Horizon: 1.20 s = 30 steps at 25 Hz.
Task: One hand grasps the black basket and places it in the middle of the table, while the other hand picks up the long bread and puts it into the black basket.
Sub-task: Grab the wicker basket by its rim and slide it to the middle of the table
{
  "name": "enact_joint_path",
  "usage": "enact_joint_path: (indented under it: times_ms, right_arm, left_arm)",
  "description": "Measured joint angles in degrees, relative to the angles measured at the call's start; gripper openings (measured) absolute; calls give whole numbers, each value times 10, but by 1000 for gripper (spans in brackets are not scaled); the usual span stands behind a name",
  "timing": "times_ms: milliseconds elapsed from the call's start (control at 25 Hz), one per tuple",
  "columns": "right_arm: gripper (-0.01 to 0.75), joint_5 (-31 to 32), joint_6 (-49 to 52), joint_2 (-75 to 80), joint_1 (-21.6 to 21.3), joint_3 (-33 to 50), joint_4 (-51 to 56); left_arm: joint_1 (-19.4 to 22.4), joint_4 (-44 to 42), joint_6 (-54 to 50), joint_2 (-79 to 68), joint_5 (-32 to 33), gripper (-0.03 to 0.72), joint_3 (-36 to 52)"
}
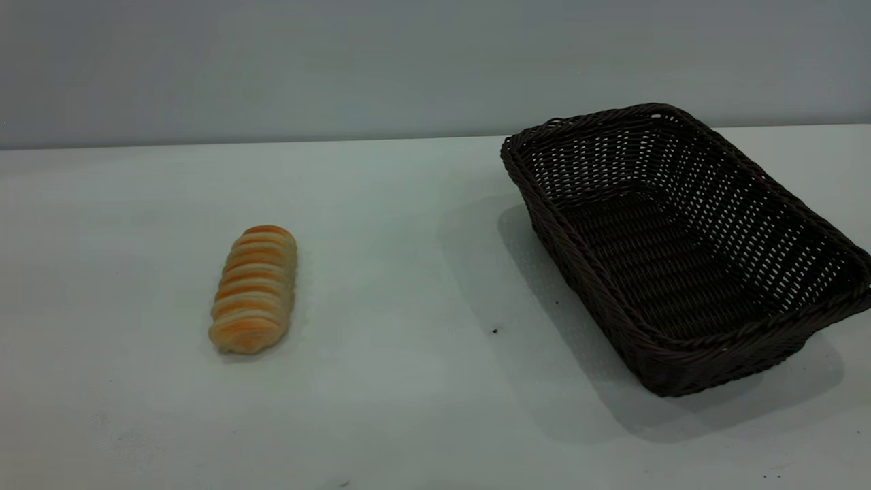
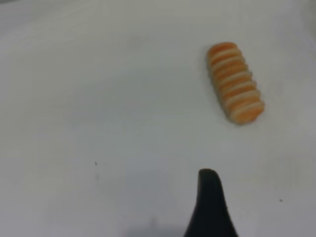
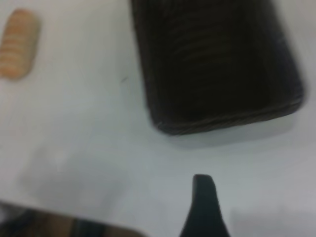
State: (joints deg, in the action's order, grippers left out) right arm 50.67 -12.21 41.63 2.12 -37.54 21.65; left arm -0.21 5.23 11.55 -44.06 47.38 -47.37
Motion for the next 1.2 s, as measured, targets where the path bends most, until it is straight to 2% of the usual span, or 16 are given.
enact_joint_path:
  times_ms: [280,640,840,1200]
  right_arm:
    - [594,-19,-102,234,0,-2,199]
    - [593,-107,20,482,0,-6,357]
    - [593,-131,28,574,0,-8,419]
    - [593,-246,10,672,0,-13,538]
  left_arm:
    - [0,24,8,-80,-57,580,0]
    - [0,28,13,-89,-75,580,0]
    - [0,29,14,-89,-77,580,0]
    - [0,29,14,-89,-77,580,0]
